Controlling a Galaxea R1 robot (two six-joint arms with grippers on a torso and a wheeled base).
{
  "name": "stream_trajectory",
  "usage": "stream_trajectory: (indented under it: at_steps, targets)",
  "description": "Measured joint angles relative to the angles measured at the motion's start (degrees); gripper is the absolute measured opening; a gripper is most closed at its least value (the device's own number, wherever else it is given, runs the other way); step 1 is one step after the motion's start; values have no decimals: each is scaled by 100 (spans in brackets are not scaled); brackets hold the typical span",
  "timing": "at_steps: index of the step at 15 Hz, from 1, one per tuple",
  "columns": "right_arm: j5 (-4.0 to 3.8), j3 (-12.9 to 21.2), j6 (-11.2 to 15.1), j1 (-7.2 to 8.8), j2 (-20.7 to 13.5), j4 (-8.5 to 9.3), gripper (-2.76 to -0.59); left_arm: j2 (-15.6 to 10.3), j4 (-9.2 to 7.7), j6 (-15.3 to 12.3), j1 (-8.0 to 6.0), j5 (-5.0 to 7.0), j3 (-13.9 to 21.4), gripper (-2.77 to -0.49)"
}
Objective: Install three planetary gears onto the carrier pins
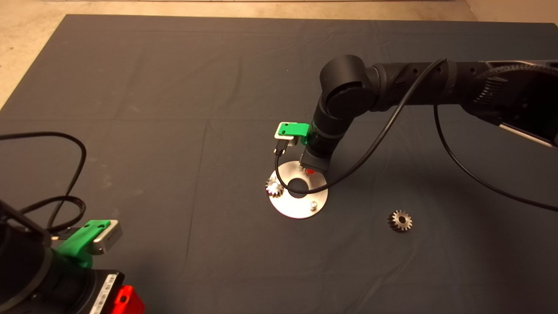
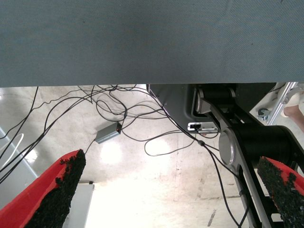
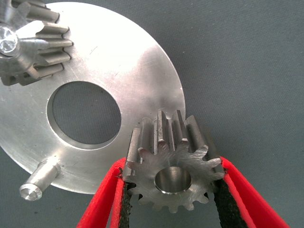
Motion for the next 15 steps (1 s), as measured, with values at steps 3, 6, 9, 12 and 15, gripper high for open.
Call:
stream_trajectory:
  at_steps: [3,6,9,12,15]
  targets:
    - [1,0,0,-2,-12,-52,-234,-68,0,0,-12,0,0,-64]
    - [-1,0,0,-2,-15,-69,-234,-79,-2,0,-12,0,0,-64]
    - [1,0,0,-4,-13,-72,-234,-95,-2,0,-12,0,0,-64]
    - [0,0,0,-22,-15,-74,-234,-95,-2,0,-12,0,0,-64]
    - [1,0,0,-49,-12,-77,-234,-107,-2,0,-12,0,0,-64]
